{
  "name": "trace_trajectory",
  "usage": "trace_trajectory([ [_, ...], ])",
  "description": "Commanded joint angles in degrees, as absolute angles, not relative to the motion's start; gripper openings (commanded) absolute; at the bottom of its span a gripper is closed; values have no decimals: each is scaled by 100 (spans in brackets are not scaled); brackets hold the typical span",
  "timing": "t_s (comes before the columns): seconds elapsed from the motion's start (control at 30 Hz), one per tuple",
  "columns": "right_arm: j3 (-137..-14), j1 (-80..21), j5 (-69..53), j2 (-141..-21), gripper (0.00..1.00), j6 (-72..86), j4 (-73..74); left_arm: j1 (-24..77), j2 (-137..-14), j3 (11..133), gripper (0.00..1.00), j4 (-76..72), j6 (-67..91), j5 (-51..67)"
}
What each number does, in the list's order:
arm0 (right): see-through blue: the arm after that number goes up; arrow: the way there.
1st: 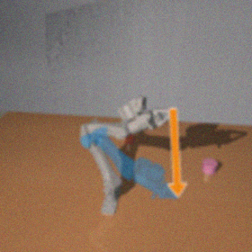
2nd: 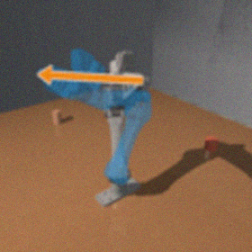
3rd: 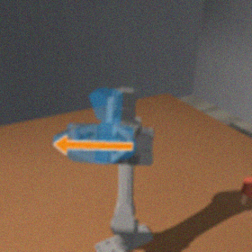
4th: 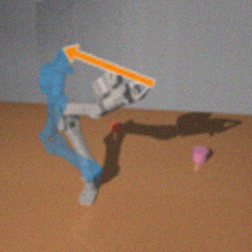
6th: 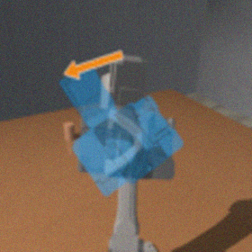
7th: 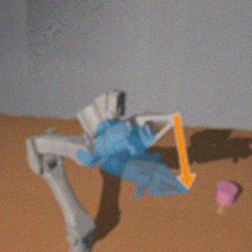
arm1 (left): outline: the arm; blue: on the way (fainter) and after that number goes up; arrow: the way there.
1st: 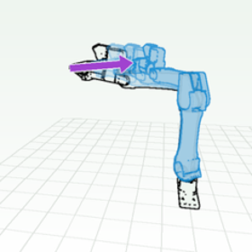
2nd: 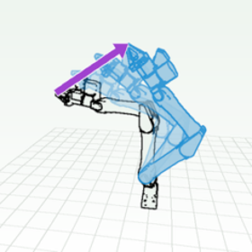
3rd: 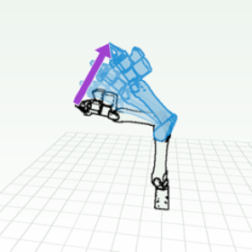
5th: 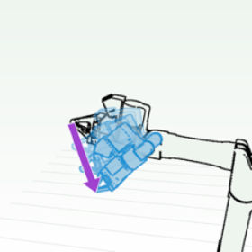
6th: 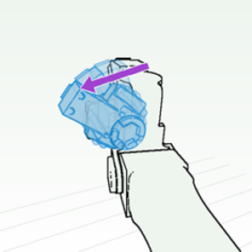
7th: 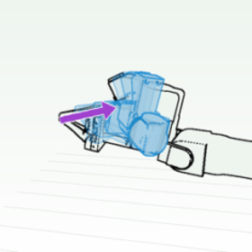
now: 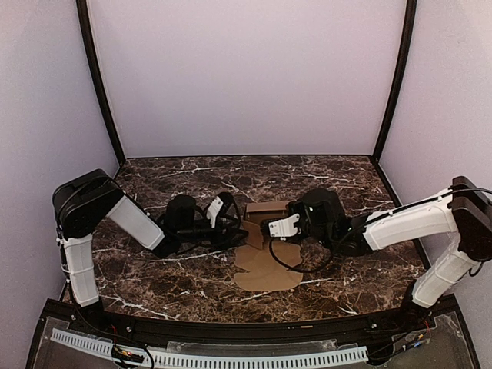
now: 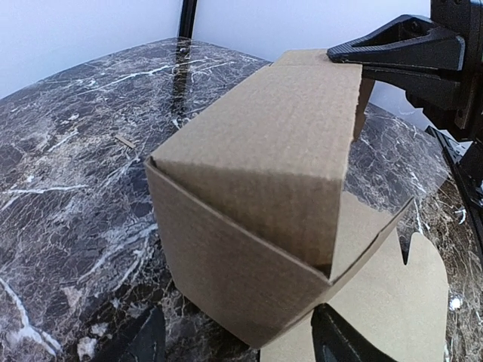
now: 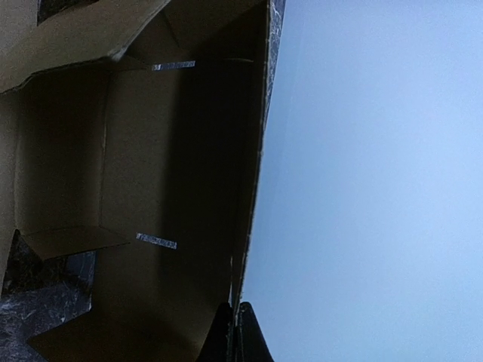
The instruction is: Fold the paper box
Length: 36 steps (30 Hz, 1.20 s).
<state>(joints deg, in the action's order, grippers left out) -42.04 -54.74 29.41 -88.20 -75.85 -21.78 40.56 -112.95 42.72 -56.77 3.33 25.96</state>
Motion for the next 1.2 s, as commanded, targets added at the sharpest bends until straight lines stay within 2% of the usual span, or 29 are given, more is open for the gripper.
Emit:
trace_trajectory([
  [0.0,-4016,-5586,2963,-8666,0,-7587,-2377,4267,-11367,4375,67,-5407,192,2283],
  [0.53,-3771,-5918,3135,-8600,0,-7476,-2015,4841,-11745,4518,51,-6248,385,480],
  [0.73,-3751,-6026,3172,-8585,0,-7463,-1805,4988,-11860,4408,45,-7036,311,-353],
  [0.83,-3786,-6054,3182,-8633,3,-7403,-1596,5139,-11955,4470,43,-7234,68,-653],
  [0.97,-3795,-6065,3237,-8706,16,-7359,-1401,5304,-12076,4417,42,-7588,-220,-1218],
  [1.17,-3917,-6073,3191,-8802,19,-7211,-1263,5325,-12406,4583,42,-7579,-248,-1363],
])
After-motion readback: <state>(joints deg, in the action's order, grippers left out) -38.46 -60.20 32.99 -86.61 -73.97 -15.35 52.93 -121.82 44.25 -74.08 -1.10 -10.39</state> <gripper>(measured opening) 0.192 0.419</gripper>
